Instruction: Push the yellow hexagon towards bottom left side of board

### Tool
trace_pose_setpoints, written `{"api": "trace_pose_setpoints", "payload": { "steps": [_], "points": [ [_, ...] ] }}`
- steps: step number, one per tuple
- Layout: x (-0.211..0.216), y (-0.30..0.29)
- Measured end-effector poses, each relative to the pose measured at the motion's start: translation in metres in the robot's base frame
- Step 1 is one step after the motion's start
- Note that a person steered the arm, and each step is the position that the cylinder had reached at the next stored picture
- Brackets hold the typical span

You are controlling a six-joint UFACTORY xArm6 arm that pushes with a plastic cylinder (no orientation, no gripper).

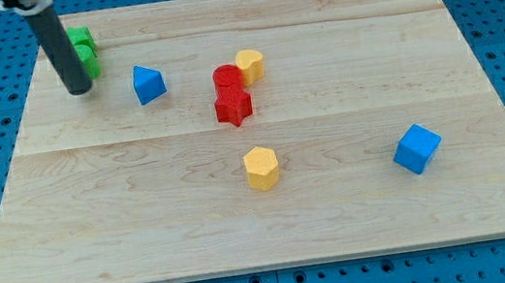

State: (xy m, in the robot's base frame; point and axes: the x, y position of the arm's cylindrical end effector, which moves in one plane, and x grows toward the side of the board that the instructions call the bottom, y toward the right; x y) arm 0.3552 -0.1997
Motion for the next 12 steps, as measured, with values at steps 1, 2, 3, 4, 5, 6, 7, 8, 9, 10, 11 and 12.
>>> {"api": "trace_pose_setpoints", "payload": {
  "steps": [1,2,3,4,5,6,7,8,9,10,11,12],
  "points": [
    [0.042,0.020],
    [0.087,0.046],
    [0.096,0.129],
    [0.102,0.202],
    [0.124,0.225],
    [0.160,0.186],
    [0.161,0.171],
    [0.171,0.254],
    [0.214,0.220],
    [0.207,0.161],
    [0.198,0.151],
    [0.198,0.152]
  ]
}}
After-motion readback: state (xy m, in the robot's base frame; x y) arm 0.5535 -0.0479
